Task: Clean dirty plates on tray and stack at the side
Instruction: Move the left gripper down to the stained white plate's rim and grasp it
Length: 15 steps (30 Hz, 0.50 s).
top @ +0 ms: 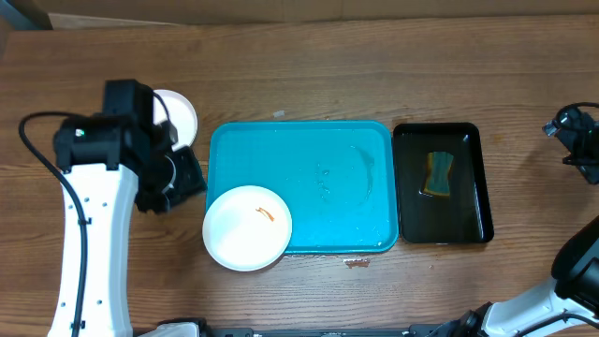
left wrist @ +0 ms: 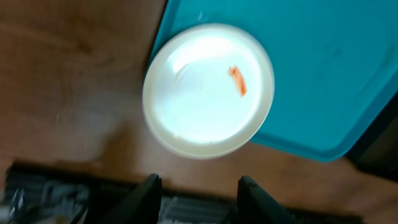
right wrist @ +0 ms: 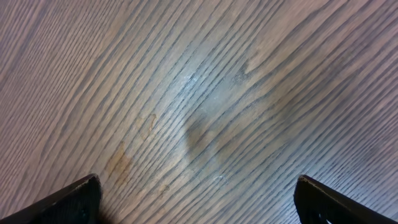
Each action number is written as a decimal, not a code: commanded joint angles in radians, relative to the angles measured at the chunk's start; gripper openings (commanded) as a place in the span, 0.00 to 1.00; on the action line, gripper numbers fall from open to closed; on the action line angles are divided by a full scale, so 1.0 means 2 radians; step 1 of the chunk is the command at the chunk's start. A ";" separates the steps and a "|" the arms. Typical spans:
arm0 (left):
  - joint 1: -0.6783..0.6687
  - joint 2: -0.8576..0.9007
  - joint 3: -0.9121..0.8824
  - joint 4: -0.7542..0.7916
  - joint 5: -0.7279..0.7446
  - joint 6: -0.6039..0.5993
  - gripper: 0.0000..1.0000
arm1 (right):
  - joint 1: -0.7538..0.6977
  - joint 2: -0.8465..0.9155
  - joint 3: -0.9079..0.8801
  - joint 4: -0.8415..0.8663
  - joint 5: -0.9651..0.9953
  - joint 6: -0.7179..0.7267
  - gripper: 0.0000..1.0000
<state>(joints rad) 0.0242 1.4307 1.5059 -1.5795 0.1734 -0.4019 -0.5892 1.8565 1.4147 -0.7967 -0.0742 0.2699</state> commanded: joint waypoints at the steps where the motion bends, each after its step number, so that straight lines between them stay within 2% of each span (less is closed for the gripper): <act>1: -0.041 -0.003 -0.001 -0.034 -0.039 -0.102 0.36 | -0.001 -0.002 0.011 0.002 0.001 0.004 1.00; 8: -0.068 -0.010 -0.079 -0.040 -0.039 -0.139 0.38 | -0.001 -0.002 0.011 0.002 0.001 0.004 1.00; 12: -0.068 -0.010 -0.161 -0.007 -0.037 -0.150 0.40 | -0.001 -0.002 0.011 0.002 0.001 0.004 1.00; 15: -0.068 -0.010 -0.213 0.029 -0.026 -0.157 0.38 | -0.001 -0.002 0.011 0.002 0.001 0.004 1.00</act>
<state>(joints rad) -0.1051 1.4227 1.1435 -1.5444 0.1158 -0.6693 -0.5892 1.8565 1.4147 -0.7971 -0.0742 0.2699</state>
